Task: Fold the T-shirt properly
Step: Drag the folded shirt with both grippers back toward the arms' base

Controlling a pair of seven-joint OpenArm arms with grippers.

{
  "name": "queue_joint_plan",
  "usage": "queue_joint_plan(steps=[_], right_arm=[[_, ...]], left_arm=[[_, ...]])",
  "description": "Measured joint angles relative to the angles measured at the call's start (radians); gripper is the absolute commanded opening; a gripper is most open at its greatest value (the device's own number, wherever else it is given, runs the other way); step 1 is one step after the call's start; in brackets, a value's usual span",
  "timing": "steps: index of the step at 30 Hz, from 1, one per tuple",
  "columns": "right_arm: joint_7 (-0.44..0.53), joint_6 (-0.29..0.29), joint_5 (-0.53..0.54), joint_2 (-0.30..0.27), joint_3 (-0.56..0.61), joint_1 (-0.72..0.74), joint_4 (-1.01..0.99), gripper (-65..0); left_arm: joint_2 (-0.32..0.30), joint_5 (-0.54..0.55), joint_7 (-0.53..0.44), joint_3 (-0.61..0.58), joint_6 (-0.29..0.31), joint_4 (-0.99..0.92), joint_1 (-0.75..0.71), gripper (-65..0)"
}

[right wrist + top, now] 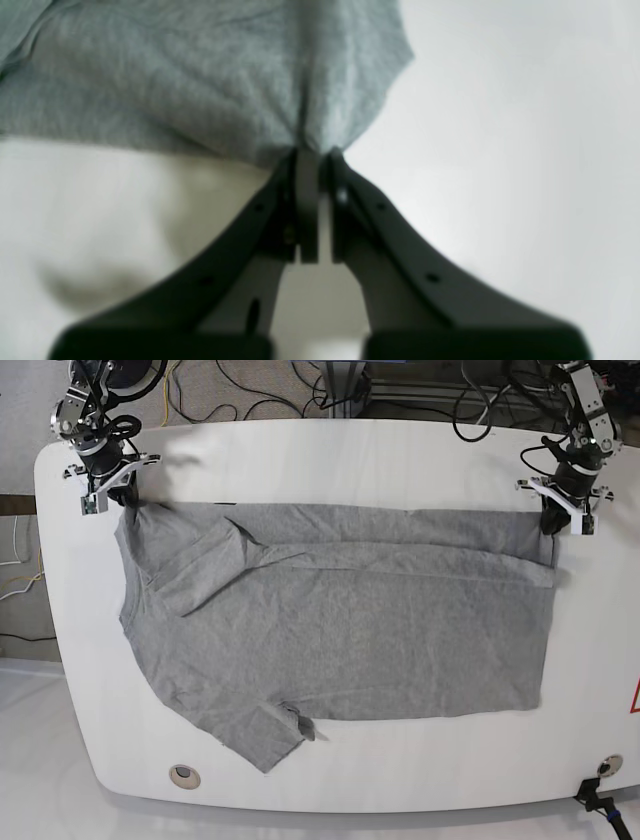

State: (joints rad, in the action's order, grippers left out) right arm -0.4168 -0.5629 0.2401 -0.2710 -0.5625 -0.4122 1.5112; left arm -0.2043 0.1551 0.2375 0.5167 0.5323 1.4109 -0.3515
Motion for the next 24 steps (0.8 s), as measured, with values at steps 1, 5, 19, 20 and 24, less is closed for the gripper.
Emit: queue_joint_plan(steps=[1,5,19,20,24], right_arm=[[0.006,0.000,0.001,0.013,-0.022,-0.008,0.000,-65.0],[0.021,-0.004,0.003,0.008,-0.035,-0.049,0.005,-65.0],[-0.008,0.011,-0.015,0.064,-0.032,-0.248,0.171,-65.0],[-0.004,0.012,-0.016,0.071,-0.032,-0.253,0.175,-65.0],[0.002,0.012,-0.015,0.077,-0.032,-0.257,0.177,-65.0]], left_arm=[[-0.001,0.004,-0.004,0.000,0.000,0.008,-0.014,-65.0],[-0.001,0.006,-0.007,0.000,0.000,0.050,-0.079,-65.0],[0.002,-0.003,0.009,0.002,-0.008,0.204,-0.291,-65.0],[0.002,-0.005,0.010,0.002,-0.008,0.210,-0.299,-65.0],[0.002,-0.006,0.016,0.002,-0.008,0.225,-0.313,-65.0]])
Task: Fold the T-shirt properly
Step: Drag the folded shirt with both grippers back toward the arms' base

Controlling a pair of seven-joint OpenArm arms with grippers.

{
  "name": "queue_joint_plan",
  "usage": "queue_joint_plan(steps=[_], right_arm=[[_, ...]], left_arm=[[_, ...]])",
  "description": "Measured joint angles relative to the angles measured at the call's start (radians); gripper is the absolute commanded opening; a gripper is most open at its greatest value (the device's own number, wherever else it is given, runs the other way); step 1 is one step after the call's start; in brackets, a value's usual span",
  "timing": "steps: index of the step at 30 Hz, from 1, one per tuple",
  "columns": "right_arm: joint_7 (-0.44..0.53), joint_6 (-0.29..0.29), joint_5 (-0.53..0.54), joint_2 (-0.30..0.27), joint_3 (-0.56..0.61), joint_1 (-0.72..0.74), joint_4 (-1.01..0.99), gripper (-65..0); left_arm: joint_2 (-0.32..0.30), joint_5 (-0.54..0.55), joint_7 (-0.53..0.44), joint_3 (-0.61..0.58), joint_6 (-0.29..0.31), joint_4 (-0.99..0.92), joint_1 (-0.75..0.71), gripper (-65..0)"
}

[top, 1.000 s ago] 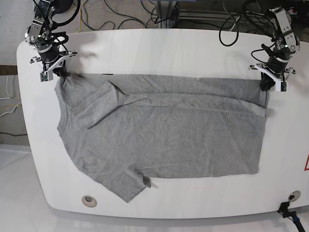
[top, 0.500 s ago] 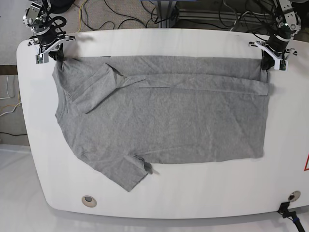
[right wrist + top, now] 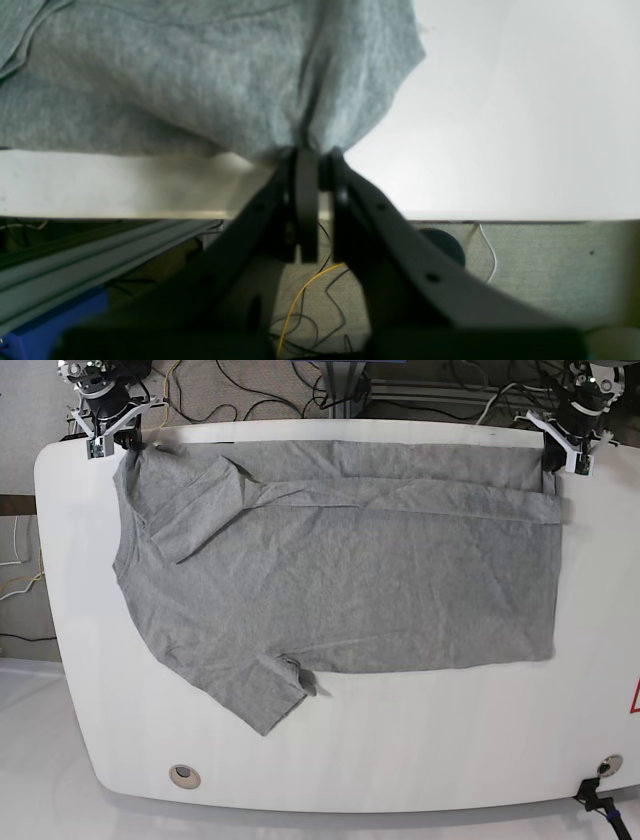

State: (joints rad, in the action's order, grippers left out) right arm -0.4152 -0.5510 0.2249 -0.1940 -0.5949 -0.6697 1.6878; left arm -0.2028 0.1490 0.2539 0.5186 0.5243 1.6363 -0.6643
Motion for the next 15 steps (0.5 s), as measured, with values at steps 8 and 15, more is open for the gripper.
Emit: queue_joint_plan(steps=[8,15], right_arm=[[-0.005,0.000,0.000,0.000,-0.002,0.009,0.000,-65.0],[-0.014,0.000,-0.004,0.000,-0.006,0.023,0.000,-49.2]], left_arm=[[-0.001,-0.003,0.005,0.000,0.000,0.000,0.002,-65.0],[-0.001,-0.018,0.022,-0.001,0.000,-0.001,0.039,-51.0]])
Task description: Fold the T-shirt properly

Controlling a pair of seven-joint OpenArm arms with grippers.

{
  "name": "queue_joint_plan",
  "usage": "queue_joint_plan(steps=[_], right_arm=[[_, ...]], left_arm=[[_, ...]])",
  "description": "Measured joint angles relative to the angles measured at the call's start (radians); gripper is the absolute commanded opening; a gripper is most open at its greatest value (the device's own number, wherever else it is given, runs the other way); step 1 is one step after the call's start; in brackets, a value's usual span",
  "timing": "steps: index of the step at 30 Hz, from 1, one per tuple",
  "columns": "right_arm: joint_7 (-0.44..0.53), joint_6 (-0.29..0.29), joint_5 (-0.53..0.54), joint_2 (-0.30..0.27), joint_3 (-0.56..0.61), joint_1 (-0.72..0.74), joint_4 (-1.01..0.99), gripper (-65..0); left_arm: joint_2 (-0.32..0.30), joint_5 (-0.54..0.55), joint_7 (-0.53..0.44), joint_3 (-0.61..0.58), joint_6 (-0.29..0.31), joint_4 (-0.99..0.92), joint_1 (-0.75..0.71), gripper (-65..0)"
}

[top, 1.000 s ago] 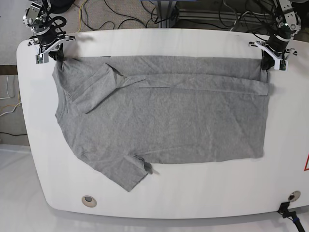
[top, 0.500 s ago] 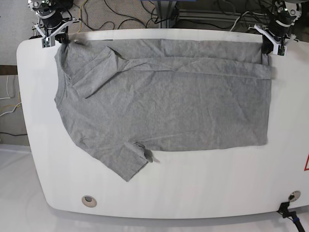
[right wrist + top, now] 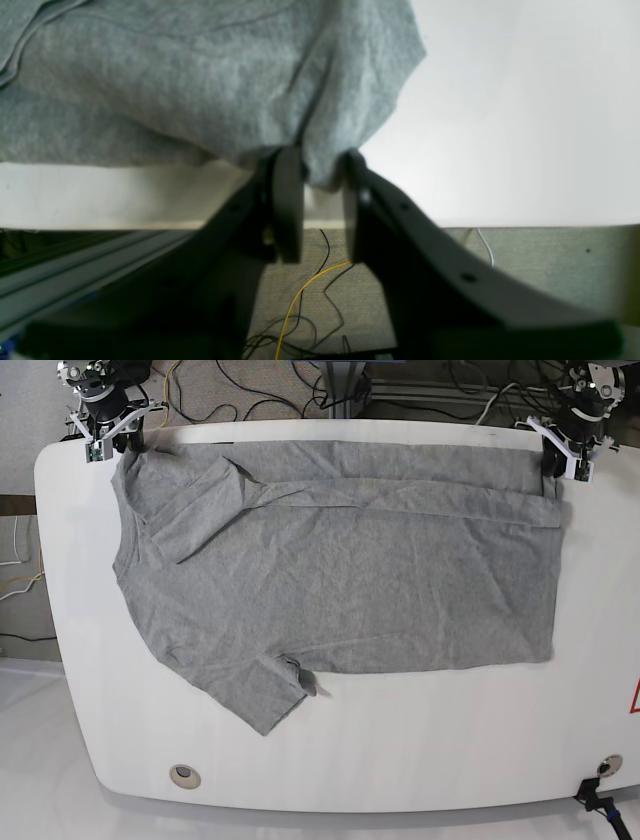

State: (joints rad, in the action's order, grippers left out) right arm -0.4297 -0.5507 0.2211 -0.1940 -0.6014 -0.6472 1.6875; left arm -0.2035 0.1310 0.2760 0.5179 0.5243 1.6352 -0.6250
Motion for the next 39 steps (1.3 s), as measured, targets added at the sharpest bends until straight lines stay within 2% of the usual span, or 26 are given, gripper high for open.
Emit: queue_joint_plan(steps=[7,12,15,18,21,23,25,27,30,32,34,37,39], right_arm=[[-0.062,-0.004,-0.031,-0.010,0.001,0.009,0.055,-49.2],[-0.061,-0.005,-0.034,-0.008,0.003,0.013,0.143,-49.2],[-0.126,-0.007,-0.034,-0.009,0.005,0.017,0.200,-49.3],[-0.124,-0.008,-0.030,-0.011,0.008,0.053,0.233,-49.3],[-0.126,-0.008,-0.031,-0.008,0.013,0.103,0.234,-49.3],[-0.125,-0.006,-0.032,-0.009,0.034,0.130,0.234,-49.4],[-0.126,-0.004,-0.032,-0.010,0.074,0.149,0.234,-49.4],[-0.125,-0.017,-0.021,-0.006,0.101,0.175,0.235,-49.4],[-0.129,-0.002,-0.035,-0.006,0.150,0.206,0.235,-49.5],[-0.129,0.000,-0.034,-0.005,0.197,0.220,0.235,-49.5],[-0.129,-0.008,-0.033,0.002,0.227,0.235,0.234,-49.5],[-0.130,-0.005,-0.035,0.012,0.237,0.249,0.233,-49.5],[-0.131,0.003,-0.035,0.034,0.237,0.254,0.232,-49.5]], left_arm=[[0.000,-0.001,0.016,0.000,0.000,0.010,0.005,-49.9],[0.003,-0.024,0.050,0.009,0.013,0.096,0.001,-49.9],[0.006,-0.020,0.046,0.061,0.008,0.146,0.004,-50.0],[0.009,-0.023,0.049,0.072,0.001,0.185,0.008,-50.2],[0.037,0.004,0.052,0.072,0.009,0.193,0.063,-50.2],[0.031,0.013,0.047,0.063,0.014,0.194,0.097,-50.2],[0.033,0.011,0.047,0.033,-0.009,0.195,0.127,-50.3],[0.061,0.013,0.047,0.018,0.013,0.195,0.153,-50.3],[0.097,0.010,0.051,-0.002,0.008,0.194,0.185,-50.3],[0.094,0.011,0.049,-0.007,0.010,0.195,0.203,-50.3],[0.092,0.003,0.052,-0.039,-0.015,0.194,0.217,-50.3],[0.095,0.005,0.050,-0.080,0.007,0.194,0.241,-50.3],[0.097,0.004,0.051,-0.089,0.000,0.192,0.257,-50.3]])
